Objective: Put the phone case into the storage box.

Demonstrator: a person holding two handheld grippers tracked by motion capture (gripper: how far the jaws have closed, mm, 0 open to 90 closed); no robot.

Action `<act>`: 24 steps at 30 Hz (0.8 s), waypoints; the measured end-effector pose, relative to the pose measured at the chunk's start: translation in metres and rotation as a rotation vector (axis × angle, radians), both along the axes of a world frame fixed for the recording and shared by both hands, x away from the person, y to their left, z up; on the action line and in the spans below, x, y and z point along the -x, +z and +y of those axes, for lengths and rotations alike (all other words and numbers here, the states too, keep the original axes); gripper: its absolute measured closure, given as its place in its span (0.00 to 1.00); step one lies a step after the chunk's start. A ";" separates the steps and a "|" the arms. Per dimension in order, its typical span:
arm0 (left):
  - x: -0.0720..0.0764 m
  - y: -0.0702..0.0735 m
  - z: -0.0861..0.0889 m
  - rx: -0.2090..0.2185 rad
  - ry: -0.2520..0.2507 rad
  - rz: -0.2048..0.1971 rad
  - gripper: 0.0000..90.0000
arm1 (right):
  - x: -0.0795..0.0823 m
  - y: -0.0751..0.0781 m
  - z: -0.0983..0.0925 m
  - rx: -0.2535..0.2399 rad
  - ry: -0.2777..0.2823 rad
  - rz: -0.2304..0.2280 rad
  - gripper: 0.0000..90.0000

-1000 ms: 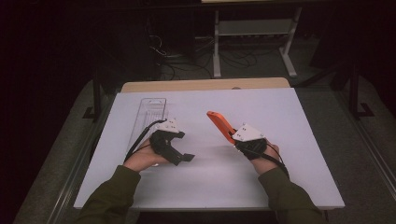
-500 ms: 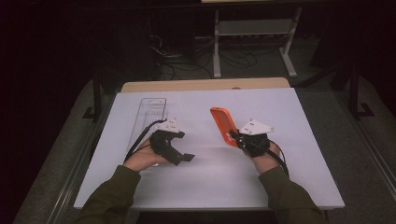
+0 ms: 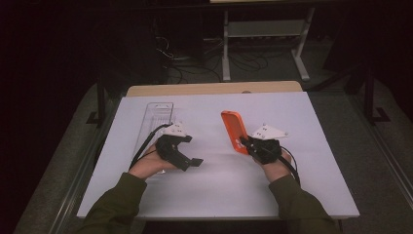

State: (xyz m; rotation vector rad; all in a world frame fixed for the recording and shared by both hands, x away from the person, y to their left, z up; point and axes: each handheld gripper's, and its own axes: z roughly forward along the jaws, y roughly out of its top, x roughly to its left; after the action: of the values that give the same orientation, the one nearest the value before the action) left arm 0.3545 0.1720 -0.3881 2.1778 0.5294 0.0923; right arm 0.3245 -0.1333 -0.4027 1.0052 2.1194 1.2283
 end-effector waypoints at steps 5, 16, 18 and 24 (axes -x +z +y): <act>-0.001 0.005 -0.002 0.023 0.033 -0.010 0.00 | 0.000 -0.001 0.001 -0.002 0.002 -0.003 0.91; -0.008 0.017 -0.006 0.097 0.112 -0.042 0.00 | 0.001 -0.002 0.001 -0.007 0.000 -0.007 0.91; -0.008 0.017 -0.008 0.097 0.127 -0.044 0.00 | 0.001 -0.002 0.002 -0.009 -0.005 -0.007 0.91; -0.010 0.020 -0.013 0.109 0.149 -0.056 0.00 | 0.002 -0.003 0.006 -0.011 -0.003 -0.007 0.91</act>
State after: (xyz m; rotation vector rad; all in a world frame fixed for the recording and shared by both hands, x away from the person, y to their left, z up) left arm 0.3645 0.1589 -0.3682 2.0224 0.6489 0.2000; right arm 0.3227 -0.1274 -0.4062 1.0077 2.1072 1.2420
